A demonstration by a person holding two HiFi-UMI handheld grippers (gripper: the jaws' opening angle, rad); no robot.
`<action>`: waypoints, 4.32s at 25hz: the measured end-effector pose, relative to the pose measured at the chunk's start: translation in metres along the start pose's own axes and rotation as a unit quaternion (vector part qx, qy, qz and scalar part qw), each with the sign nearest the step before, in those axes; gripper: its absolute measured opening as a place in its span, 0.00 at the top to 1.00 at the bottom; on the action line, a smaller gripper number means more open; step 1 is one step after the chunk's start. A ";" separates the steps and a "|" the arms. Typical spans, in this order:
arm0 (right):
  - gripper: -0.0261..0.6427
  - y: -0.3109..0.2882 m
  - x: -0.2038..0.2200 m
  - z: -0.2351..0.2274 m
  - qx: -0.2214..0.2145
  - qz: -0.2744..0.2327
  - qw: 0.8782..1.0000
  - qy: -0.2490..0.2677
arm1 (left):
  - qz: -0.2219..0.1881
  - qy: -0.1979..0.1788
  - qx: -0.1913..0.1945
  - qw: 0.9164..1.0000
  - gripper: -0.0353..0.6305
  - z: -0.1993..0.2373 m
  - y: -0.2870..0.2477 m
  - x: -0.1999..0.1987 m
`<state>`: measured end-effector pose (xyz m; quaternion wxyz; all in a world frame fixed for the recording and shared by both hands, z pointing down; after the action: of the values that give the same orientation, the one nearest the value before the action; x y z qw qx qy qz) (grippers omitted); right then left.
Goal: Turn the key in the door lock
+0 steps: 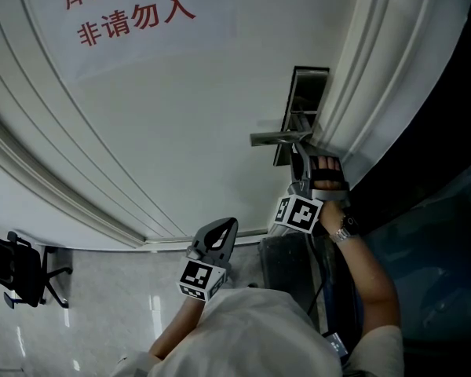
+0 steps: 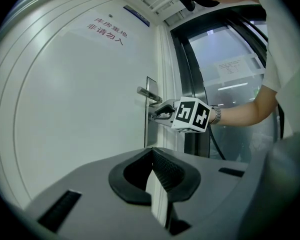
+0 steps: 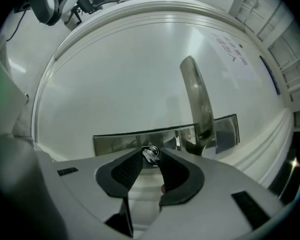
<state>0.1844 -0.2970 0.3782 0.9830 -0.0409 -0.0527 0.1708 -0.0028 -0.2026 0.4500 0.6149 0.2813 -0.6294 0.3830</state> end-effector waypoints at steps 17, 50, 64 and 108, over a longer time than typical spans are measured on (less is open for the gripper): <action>0.84 0.001 0.001 -0.003 -0.008 -0.010 0.995 -0.099 | 0.002 0.004 0.011 1.000 0.94 -0.008 -0.006 0.003; 0.94 -0.006 0.024 -0.014 -0.165 -0.033 0.653 -0.738 | 0.009 -0.001 0.010 1.000 0.94 -0.011 -0.004 0.006; 0.94 -0.008 0.035 -0.005 -0.222 -0.046 0.254 -0.940 | 0.018 -0.006 0.004 1.000 0.94 -0.009 -0.002 0.006; 0.86 0.016 0.007 -0.002 -0.013 0.004 0.993 -0.114 | 0.011 0.007 0.006 1.000 0.94 -0.010 -0.004 0.012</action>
<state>0.1855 -0.2794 0.3758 0.9693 -0.0343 -0.1663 0.1779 0.0056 -0.1949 0.4618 0.6133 0.2759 -0.6257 0.3953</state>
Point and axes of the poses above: the fingertips, and each gripper's own axes: y backward along the fingers, z to its left, x out of its underside, the point moved 3 cm from there along y, backward along the fingers, and after that the axes turned 4 degrees about z, right-handed, at the moved point
